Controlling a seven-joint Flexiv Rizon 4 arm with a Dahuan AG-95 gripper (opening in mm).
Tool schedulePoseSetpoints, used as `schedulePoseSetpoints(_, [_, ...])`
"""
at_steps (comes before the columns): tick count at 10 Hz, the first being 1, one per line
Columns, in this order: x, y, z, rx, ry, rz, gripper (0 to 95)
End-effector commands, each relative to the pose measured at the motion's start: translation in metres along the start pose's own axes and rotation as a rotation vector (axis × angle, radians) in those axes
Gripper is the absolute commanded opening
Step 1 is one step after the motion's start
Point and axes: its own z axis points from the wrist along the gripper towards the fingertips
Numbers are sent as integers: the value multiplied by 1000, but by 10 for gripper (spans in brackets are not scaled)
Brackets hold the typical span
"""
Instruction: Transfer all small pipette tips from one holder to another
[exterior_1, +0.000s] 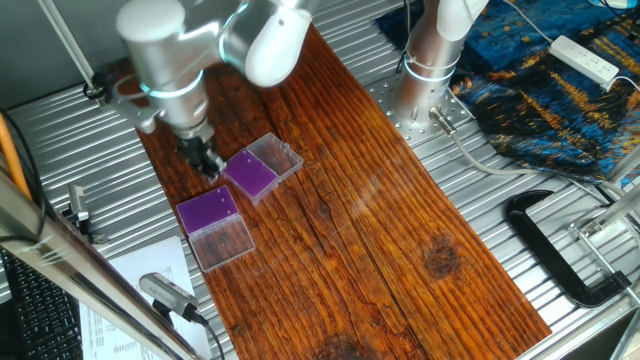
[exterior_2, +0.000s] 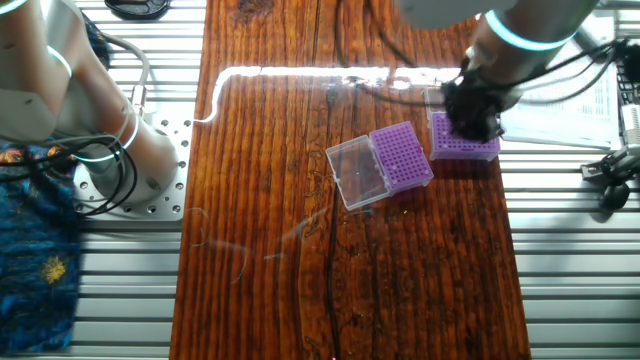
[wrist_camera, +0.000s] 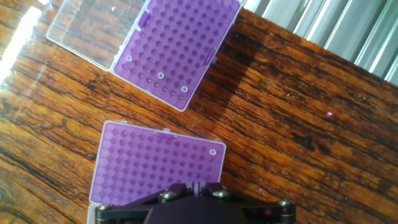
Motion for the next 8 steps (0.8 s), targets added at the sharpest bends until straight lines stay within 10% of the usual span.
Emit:
schedulePoseSetpoints(1, [-8,6,2,11,-7,18,0])
schedulePoseSetpoints(8, [-32,3,18,8,-27,15,0])
